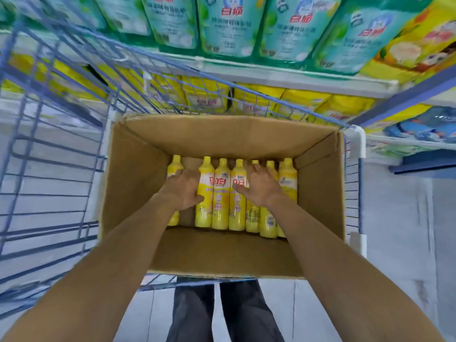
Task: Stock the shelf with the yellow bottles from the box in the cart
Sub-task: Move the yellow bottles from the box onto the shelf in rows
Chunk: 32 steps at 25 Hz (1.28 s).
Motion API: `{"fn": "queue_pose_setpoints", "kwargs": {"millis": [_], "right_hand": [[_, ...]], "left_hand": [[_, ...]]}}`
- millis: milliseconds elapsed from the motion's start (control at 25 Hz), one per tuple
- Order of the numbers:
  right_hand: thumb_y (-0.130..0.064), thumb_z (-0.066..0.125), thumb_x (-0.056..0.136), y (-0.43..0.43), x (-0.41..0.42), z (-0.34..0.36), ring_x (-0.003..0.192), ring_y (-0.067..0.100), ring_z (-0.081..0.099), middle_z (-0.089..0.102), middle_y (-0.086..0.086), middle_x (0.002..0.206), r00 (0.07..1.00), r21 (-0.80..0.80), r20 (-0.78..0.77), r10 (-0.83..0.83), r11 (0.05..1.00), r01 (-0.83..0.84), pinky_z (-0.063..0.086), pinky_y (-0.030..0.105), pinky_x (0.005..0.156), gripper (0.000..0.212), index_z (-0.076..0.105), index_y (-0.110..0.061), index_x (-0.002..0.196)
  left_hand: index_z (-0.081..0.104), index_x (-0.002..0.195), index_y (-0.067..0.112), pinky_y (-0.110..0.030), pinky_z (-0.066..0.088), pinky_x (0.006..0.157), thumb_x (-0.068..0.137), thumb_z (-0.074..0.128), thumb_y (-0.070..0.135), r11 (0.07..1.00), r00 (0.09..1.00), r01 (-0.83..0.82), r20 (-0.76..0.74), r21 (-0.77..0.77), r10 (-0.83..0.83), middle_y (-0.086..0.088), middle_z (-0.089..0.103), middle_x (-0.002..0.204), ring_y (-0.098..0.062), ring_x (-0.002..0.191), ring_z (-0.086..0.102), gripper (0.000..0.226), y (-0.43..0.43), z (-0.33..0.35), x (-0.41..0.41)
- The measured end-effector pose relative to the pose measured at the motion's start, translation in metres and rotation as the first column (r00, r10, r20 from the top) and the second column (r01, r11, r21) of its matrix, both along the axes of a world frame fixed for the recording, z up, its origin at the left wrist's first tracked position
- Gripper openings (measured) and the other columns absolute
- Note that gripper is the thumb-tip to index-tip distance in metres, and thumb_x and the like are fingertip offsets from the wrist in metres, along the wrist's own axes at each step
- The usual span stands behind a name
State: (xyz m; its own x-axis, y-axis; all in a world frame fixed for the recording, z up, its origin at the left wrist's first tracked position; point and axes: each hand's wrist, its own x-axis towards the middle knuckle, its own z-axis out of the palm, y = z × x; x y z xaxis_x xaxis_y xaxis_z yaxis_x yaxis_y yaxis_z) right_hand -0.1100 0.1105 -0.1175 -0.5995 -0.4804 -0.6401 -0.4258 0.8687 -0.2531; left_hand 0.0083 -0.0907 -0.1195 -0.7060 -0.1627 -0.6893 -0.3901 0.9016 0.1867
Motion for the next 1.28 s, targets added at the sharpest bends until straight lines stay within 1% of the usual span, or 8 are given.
{"fn": "queue_pose_setpoints", "kwargs": {"millis": [240, 400, 560, 800, 960, 1040, 1160, 1280], "right_hand": [[-0.051, 0.063, 0.093, -0.031, -0.024, -0.074, 0.138, 0.038, 0.041, 0.041, 0.019, 0.150, 1.000, 0.028, -0.001, -0.011, 1.000, 0.011, 0.042, 0.045, 0.109, 0.074, 0.039, -0.007, 0.148], [-0.036, 0.072, 0.091, -0.036, -0.026, -0.106, 0.133, 0.038, 0.048, 0.035, 0.017, 0.151, 0.999, 0.034, -0.037, -0.008, 0.999, 0.009, 0.047, 0.043, 0.102, 0.071, 0.039, -0.006, 0.146], [-0.028, 0.079, 0.085, -0.040, -0.023, -0.121, 0.128, 0.037, 0.054, 0.036, 0.017, 0.149, 0.995, 0.021, -0.070, -0.078, 0.997, 0.080, 0.048, 0.039, 0.095, 0.074, 0.038, -0.006, 0.143], [-0.033, 0.087, 0.076, -0.038, -0.023, -0.123, 0.130, 0.037, 0.051, 0.042, 0.016, 0.145, 0.991, -0.023, 0.042, -0.130, 0.991, 0.132, 0.046, 0.040, 0.098, 0.084, 0.041, -0.009, 0.142], [-0.028, 0.087, 0.077, -0.048, -0.023, -0.130, 0.132, 0.034, 0.050, 0.048, 0.019, 0.142, 0.959, -0.044, 0.191, -0.207, 0.975, 0.219, 0.043, 0.032, 0.096, 0.085, 0.038, -0.001, 0.141], [-0.032, 0.088, 0.075, -0.051, -0.020, -0.135, 0.124, 0.032, 0.057, 0.057, 0.017, 0.131, 0.937, -0.054, 0.244, -0.251, 0.961, 0.272, 0.048, 0.033, 0.093, 0.083, 0.040, -0.002, 0.136], [-0.051, 0.089, 0.052, -0.053, -0.014, -0.137, 0.109, 0.023, 0.064, 0.065, 0.006, 0.114, 0.898, -0.153, 0.304, -0.318, 0.914, 0.375, 0.056, 0.044, 0.094, 0.088, 0.052, -0.013, 0.121], [-0.058, 0.089, 0.050, -0.053, -0.004, -0.149, 0.129, 0.025, 0.056, 0.058, 0.005, 0.140, 0.873, -0.210, 0.401, -0.276, 0.900, 0.381, 0.051, 0.043, 0.106, 0.103, 0.051, -0.022, 0.139]], "left_hand": [[0.039, 0.140, 0.016, -0.048, 0.042, 0.108, 0.078, 0.064, 0.059, 0.996, 0.997, -0.070, -0.002, 0.055, 0.071, -0.015, 0.046, 0.144, -0.037, 0.136, 0.042, 0.079, -0.032, -0.094, -0.046], [0.037, 0.142, 0.001, -0.044, 0.040, 0.109, 0.085, 0.076, 0.041, 0.955, 0.968, -0.243, -0.029, 0.167, 0.251, -0.023, 0.047, 0.144, -0.042, 0.136, 0.042, 0.080, -0.022, -0.128, -0.061], [0.055, 0.128, 0.006, -0.038, 0.049, 0.096, 0.074, 0.085, 0.039, 0.865, 0.868, -0.453, -0.114, 0.214, 0.483, -0.019, 0.062, 0.127, -0.037, 0.123, 0.057, 0.070, -0.004, -0.151, -0.056], [0.062, 0.104, 0.017, -0.036, 0.059, 0.084, 0.044, 0.087, 0.040, 0.654, 0.742, -0.642, 0.106, 0.400, 0.663, -0.002, 0.072, 0.102, -0.025, 0.099, 0.070, 0.069, -0.022, -0.148, -0.034], [0.051, 0.111, 0.017, -0.019, 0.051, 0.070, 0.075, 0.085, 0.006, 0.593, 0.704, -0.649, 0.081, 0.476, 0.705, 0.009, 0.063, 0.093, -0.009, 0.085, 0.064, 0.051, -0.020, -0.140, -0.018], [0.053, 0.119, 0.017, -0.025, 0.054, 0.083, 0.074, 0.088, 0.012, 0.575, 0.685, -0.648, 0.053, 0.500, 0.726, 0.007, 0.065, 0.103, -0.011, 0.095, 0.065, 0.057, -0.022, -0.140, -0.008], [0.057, 0.125, 0.016, -0.038, 0.054, 0.098, 0.067, 0.093, 0.022, 0.592, 0.690, -0.628, 0.008, 0.505, 0.724, 0.003, 0.069, 0.116, -0.017, 0.109, 0.067, 0.069, -0.027, -0.129, 0.002], [0.059, 0.124, 0.016, -0.039, 0.055, 0.098, 0.068, 0.093, 0.023, 0.605, 0.685, -0.608, -0.045, 0.514, 0.727, 0.000, 0.072, 0.115, -0.018, 0.108, 0.068, 0.066, -0.026, -0.124, 0.005]]}}
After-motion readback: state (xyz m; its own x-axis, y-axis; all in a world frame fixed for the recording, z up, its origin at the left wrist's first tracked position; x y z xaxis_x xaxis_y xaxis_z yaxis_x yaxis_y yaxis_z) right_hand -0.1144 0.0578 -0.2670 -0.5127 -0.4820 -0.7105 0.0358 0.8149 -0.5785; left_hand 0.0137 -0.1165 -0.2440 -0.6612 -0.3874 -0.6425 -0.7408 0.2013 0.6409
